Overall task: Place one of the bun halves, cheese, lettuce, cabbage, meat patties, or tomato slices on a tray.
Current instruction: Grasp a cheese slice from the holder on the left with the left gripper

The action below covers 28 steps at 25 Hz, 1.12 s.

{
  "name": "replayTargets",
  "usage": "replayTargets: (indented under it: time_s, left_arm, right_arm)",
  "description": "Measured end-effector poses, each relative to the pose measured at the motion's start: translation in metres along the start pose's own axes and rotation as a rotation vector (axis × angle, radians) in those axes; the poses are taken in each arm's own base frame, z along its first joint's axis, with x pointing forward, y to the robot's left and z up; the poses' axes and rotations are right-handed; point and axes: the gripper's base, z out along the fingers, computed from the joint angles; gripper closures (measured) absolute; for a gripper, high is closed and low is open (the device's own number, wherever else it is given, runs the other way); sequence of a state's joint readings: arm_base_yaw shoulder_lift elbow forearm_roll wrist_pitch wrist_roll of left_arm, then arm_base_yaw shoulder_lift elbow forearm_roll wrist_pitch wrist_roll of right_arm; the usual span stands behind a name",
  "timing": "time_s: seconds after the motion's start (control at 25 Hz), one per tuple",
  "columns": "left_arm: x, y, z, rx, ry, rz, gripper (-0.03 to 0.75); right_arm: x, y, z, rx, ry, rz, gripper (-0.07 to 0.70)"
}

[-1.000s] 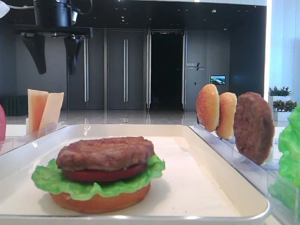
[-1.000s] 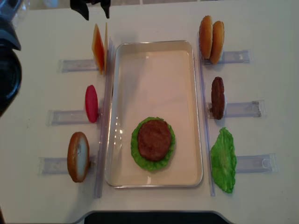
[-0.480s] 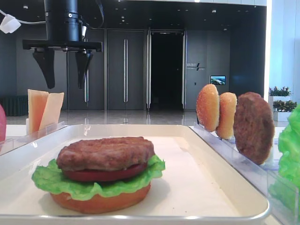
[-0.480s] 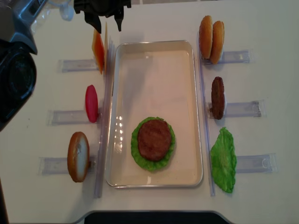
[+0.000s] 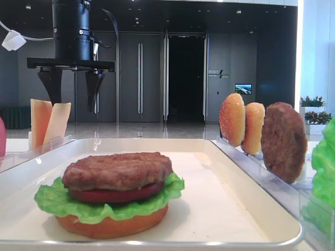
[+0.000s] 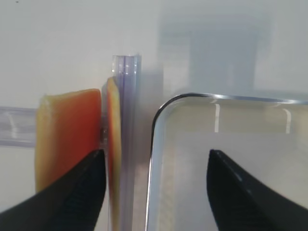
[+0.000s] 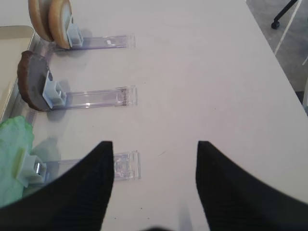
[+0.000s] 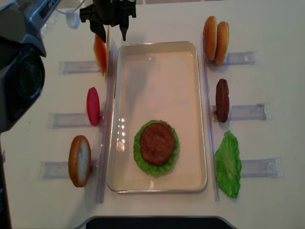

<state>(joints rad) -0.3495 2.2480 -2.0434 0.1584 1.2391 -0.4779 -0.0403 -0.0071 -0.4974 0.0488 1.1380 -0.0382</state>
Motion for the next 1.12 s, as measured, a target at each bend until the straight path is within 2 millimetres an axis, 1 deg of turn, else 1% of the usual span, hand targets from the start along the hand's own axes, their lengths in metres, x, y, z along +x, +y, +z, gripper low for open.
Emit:
replayTargets:
  time_s: [0.16,0.36,0.44,0.72,1.12]
  left_arm:
    - [-0.0004,0.0008,0.0021,-0.009,0.000,0.002,0.226]
    - [-0.0006,0.0013,0.0041,-0.019,0.000,0.006,0.292]
    - [-0.0010,0.0023,0.0043,-0.016,0.002,0.001,0.307]
    - [-0.0020,0.0049,0.0054,-0.011,0.007,-0.008,0.316]
    - [-0.0003,0.0013,0.0053,0.029,0.026,-0.018,0.330]
  right_arm:
    - [0.0000,0.0000,0.0000,0.000,0.000,0.000,0.233]
    - [0.0000,0.0000,0.0000,0.000,0.000,0.000,0.233]
    - [0.0000,0.0000,0.0000,0.000,0.000,0.000,0.233]
    - [0.0000,0.0000,0.0000,0.000,0.000,0.000,0.233]
    - [0.0000,0.0000,0.0000,0.000,0.000,0.000,0.233]
